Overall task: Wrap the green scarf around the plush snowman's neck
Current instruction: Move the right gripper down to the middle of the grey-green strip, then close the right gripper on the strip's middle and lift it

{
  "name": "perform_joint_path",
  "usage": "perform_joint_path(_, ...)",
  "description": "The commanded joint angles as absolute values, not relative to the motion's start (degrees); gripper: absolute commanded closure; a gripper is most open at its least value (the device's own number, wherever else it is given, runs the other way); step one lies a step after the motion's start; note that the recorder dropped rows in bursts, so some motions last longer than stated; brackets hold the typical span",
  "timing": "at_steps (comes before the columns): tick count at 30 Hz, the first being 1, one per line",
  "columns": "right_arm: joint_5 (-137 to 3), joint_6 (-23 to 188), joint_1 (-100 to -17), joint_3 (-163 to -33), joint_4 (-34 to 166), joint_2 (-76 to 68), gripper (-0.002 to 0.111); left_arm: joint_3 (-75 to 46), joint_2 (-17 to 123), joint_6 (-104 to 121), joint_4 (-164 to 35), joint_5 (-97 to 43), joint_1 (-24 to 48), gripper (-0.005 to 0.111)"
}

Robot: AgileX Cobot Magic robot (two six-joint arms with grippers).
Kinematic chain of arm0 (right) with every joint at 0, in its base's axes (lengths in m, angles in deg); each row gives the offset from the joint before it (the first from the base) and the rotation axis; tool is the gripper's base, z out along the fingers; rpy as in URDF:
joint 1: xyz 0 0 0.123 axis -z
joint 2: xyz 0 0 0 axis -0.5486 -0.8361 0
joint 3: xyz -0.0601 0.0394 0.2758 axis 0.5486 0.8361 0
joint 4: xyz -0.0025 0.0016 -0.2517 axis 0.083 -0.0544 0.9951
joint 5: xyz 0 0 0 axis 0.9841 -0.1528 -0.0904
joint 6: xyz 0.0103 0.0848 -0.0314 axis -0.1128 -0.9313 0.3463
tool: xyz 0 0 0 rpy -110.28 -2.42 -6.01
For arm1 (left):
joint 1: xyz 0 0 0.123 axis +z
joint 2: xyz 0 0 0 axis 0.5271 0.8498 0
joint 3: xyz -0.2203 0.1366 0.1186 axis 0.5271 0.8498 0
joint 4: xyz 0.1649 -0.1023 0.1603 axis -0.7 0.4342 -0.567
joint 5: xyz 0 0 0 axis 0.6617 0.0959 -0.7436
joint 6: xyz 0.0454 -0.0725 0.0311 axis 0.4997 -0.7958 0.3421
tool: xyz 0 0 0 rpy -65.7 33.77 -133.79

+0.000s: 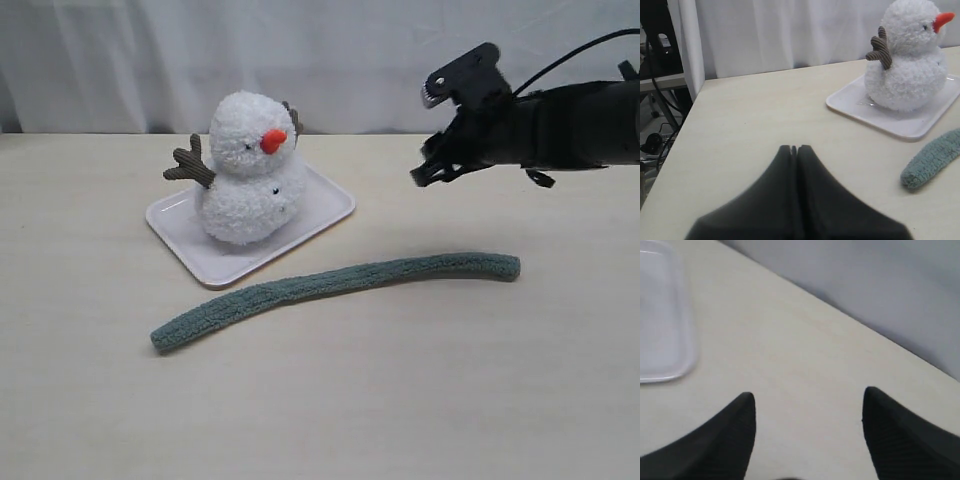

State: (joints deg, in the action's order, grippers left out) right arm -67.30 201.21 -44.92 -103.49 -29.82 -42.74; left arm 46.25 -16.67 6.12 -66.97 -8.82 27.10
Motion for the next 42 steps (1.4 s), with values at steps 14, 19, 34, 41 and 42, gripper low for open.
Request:
perform_joint_path(14, -18.8, 148.3, -55.1, -102.0, 48.3, -36.8, 0.052, 46.3, -16.8, 6.1, -66.8, -9.5, 26.7, 0.107)
perform_joint_path(19, -34.1, 145.7, -61.3, -102.0, 52.2, -37.7, 0.053, 46.3, -16.8, 6.1, -66.8, -9.5, 26.7, 0.107)
perform_joint_path(34, -41.0, 125.6, -67.7, -103.8, 84.8, -46.0, 0.061, 46.3, -16.8, 6.1, -66.8, -9.5, 26.7, 0.107)
perform_joint_path(41, -43.9, 124.7, -65.7, -103.8, 86.1, -49.9, 0.061, 46.3, -16.8, 6.1, -66.8, -9.5, 26.7, 0.107)
perform_joint_path(42, -44.5, 124.5, -65.3, -103.8, 86.1, -50.2, 0.061, 46.3, -16.8, 6.1, -66.8, -9.5, 26.7, 0.107)
